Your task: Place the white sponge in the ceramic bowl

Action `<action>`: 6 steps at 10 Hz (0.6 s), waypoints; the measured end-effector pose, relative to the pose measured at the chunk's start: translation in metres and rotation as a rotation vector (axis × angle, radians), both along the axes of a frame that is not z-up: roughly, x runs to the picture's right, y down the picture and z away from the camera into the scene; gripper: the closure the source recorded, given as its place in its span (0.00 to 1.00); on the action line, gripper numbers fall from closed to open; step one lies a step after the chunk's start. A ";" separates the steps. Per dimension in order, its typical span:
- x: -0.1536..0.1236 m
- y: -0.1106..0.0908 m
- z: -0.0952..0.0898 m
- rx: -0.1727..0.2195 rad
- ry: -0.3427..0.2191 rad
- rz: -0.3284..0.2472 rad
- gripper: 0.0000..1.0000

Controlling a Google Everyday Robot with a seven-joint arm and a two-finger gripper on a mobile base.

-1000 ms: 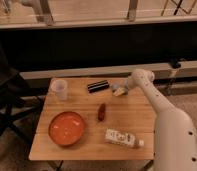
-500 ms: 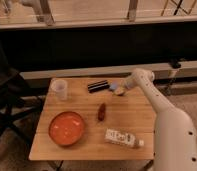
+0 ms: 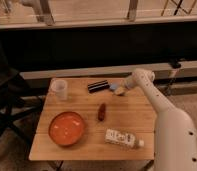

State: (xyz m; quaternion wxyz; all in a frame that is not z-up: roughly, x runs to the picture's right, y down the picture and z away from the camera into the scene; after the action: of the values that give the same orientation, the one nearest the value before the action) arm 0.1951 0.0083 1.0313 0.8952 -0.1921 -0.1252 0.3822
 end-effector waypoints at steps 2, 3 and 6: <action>0.006 -0.001 -0.006 -0.002 -0.016 0.006 1.00; 0.006 -0.004 -0.010 0.000 -0.030 0.005 1.00; 0.010 -0.008 -0.027 0.006 -0.058 -0.018 1.00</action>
State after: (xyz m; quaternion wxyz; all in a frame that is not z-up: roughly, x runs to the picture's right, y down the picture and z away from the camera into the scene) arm 0.2054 0.0004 1.0044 0.8953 -0.2014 -0.1505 0.3678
